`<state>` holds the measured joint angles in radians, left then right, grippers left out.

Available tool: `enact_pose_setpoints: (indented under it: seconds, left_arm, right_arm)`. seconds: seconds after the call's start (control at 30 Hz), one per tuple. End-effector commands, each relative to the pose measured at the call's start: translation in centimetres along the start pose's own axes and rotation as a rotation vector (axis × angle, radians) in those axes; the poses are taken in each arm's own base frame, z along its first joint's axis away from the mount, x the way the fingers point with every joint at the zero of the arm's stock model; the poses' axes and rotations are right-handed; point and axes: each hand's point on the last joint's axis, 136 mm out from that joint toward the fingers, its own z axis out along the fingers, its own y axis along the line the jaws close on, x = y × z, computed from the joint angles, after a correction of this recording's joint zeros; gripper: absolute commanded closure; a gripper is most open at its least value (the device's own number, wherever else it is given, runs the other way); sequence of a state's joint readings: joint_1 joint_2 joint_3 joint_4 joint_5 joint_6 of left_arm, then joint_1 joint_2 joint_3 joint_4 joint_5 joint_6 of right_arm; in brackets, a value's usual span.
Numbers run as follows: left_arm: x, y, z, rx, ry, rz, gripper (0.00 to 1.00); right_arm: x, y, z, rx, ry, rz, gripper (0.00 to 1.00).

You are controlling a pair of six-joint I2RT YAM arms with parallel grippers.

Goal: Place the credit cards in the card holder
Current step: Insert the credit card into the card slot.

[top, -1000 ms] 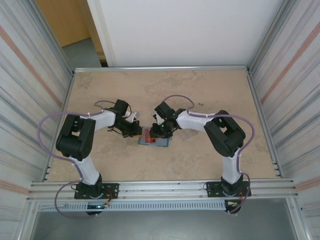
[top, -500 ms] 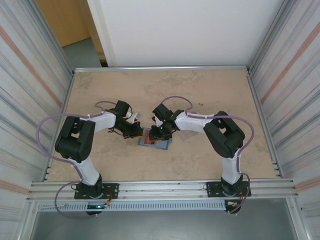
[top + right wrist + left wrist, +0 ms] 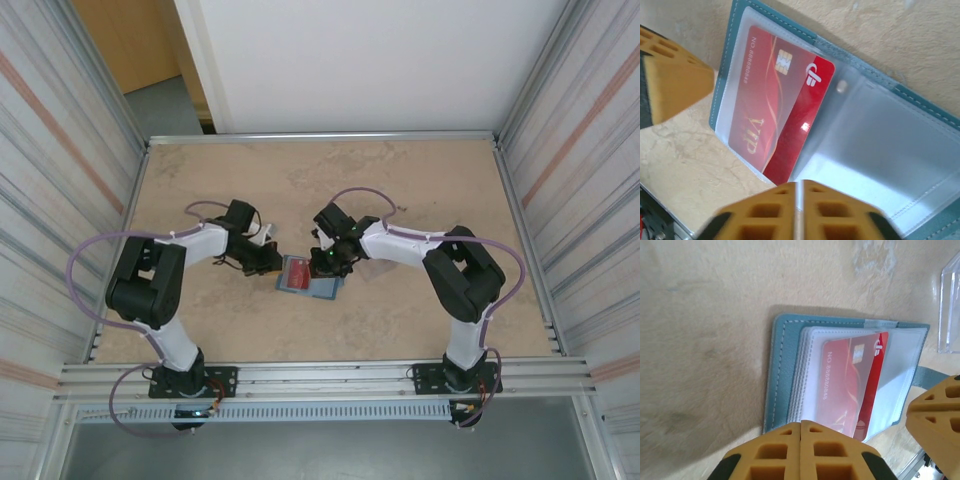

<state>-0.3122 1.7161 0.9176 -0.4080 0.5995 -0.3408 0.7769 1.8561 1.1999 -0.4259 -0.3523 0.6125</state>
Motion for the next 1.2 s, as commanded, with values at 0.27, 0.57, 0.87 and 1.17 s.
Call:
enact_pose_setpoints:
  seconds: [0.27, 0.57, 0.87, 1.17]
  left_arm:
    - [1.0, 0.8, 0.8, -0.020, 0.033, -0.018, 1.00]
    - [2.3, 1.9, 1.6, -0.039, 0.046, -0.029, 1.00]
    - [2.4, 1.3, 1.9, -0.032, 0.054, -0.017, 1.00]
    - [2.1, 0.9, 1.6, -0.028, 0.048, -0.020, 1.00]
  right_arm:
    - [0.4, -0.1, 1.9, -0.016, 0.033, 0.011, 1.00]
    - [0.8, -0.5, 3.2, -0.019, 0.049, 0.016, 1.00]
    - [0.1, 1.0, 3.7, -0.057, 0.053, -0.001, 1.00]
    - [-0.9, 1.9, 3.8, -0.063, 0.056, -0.021, 1.00]
